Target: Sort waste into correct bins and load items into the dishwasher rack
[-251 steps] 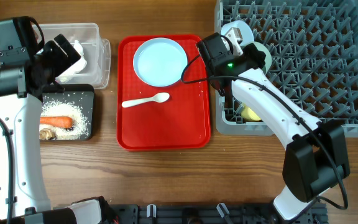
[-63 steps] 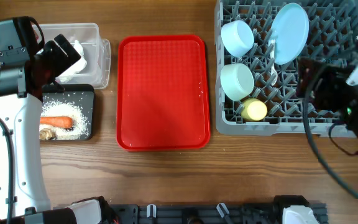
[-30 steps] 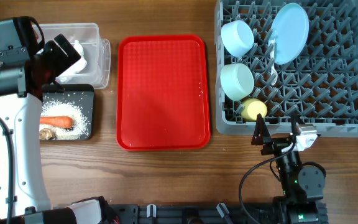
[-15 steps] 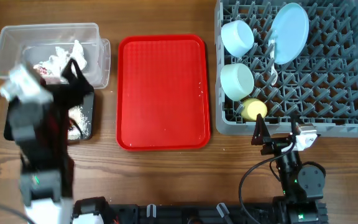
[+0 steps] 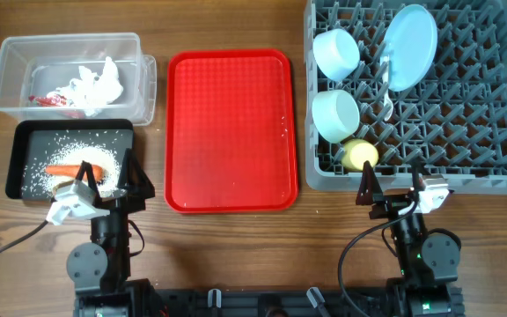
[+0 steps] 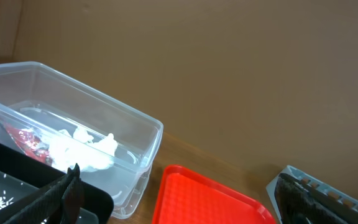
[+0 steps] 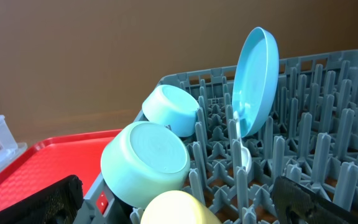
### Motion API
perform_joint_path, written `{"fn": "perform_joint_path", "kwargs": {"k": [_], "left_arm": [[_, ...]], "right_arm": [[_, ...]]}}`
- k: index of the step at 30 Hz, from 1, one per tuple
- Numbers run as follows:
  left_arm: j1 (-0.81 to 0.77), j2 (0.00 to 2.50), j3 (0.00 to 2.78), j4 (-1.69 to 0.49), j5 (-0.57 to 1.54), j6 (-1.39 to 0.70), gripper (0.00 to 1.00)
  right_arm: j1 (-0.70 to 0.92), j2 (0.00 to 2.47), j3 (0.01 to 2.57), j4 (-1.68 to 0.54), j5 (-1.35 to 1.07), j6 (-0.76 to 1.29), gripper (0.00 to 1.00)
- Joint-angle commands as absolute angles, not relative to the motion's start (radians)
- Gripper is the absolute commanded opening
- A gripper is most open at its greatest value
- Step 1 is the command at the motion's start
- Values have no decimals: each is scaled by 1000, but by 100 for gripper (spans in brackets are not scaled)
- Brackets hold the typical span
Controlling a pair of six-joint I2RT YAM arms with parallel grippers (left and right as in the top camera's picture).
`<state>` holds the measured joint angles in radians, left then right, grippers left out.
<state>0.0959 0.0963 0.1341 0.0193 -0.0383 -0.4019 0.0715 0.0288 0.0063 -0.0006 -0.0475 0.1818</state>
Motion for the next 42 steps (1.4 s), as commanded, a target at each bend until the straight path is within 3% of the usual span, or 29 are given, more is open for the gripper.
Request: {"fn": "perform_joint_path", "kwargs": {"k": [1,6,42], "left_arm": [[89,33,78,23,-62,-400,100],[86,3,6,-73,-52,-401,100],[86,7,6,-72,-16,-398,100]], "right_arm": [[76,24,5,2,-53,186,100],[76,24,5,2,-53,186,100],[76,24,5,2,-53,186,100]]}}
